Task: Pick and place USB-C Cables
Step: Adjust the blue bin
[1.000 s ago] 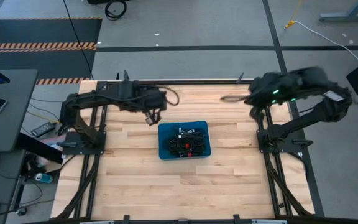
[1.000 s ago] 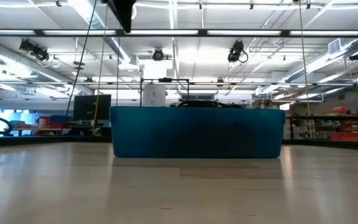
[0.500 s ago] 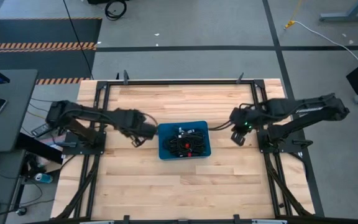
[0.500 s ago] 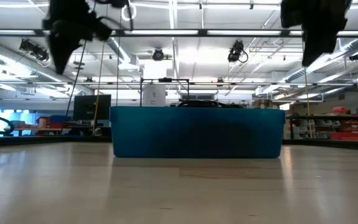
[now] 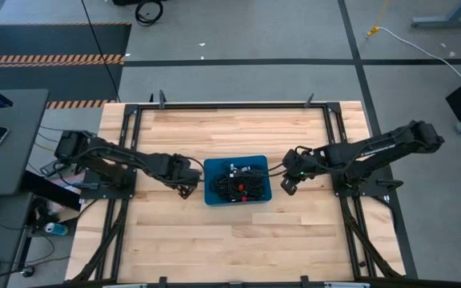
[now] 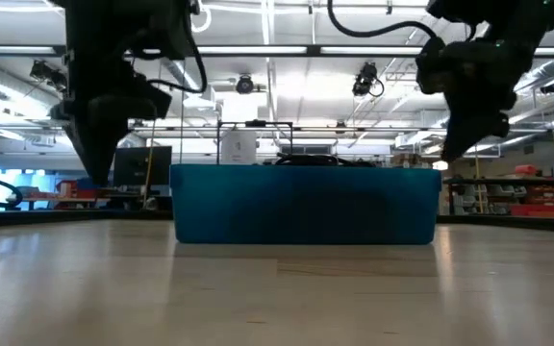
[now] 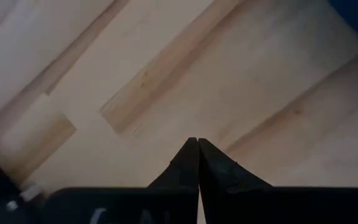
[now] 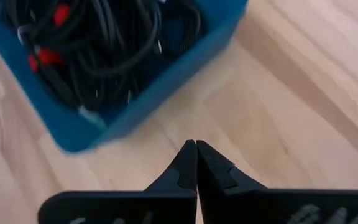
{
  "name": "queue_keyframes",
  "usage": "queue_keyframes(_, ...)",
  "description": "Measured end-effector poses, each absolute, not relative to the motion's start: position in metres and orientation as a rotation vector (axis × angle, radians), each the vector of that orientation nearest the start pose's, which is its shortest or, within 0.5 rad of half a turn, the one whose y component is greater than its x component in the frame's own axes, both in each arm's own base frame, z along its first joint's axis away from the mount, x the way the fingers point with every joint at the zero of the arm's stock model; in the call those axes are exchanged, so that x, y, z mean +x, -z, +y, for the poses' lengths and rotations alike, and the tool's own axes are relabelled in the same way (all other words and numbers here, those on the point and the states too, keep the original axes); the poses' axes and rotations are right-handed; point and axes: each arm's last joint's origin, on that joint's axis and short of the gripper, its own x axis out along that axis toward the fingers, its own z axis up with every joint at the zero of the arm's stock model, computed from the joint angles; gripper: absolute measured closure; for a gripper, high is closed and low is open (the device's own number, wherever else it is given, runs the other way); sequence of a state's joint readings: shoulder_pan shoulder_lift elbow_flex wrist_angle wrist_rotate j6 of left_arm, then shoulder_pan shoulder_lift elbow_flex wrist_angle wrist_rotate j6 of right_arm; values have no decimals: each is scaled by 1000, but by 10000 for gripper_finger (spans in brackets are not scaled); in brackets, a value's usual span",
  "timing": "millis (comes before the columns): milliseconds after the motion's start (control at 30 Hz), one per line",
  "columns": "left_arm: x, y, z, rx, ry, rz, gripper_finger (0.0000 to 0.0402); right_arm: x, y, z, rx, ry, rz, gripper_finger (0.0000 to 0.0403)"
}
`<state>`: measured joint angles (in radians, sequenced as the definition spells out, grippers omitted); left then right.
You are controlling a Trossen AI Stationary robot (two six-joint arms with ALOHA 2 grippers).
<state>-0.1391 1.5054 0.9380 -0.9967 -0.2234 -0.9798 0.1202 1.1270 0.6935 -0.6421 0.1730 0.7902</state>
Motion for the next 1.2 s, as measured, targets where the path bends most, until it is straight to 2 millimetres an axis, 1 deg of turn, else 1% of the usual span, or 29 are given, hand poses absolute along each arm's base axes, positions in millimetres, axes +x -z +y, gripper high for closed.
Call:
queue_keyframes(100,239,-180,-24,-510,-796,1328,401,209,-203,19,549,478,907,402)
queue_keyframes(200,240,-175,-21,-531,-788,1296,401,218,-196,20,549,471,888,402)
queue_keyframes(433,248,-176,-14,-531,-790,1206,402,229,-175,24,515,490,968,403)
queue_keyframes(567,257,-178,-8,-547,-771,1126,402,232,-167,28,508,484,994,403)
queue_keyframes(733,270,-182,-1,-576,-743,988,402,237,-169,33,535,464,946,403)
queue_keyframes(833,274,-184,3,-578,-731,943,402,237,-172,35,533,462,913,403)
queue_keyframes(933,274,-183,5,-579,-739,946,402,237,-174,35,535,459,904,403)
queue_keyframes(1100,268,-181,5,-565,-762,1003,402,236,-175,34,528,461,902,403)
queue_keyframes(1200,267,-181,5,-580,-776,1009,402,236,-175,34,515,479,892,403)
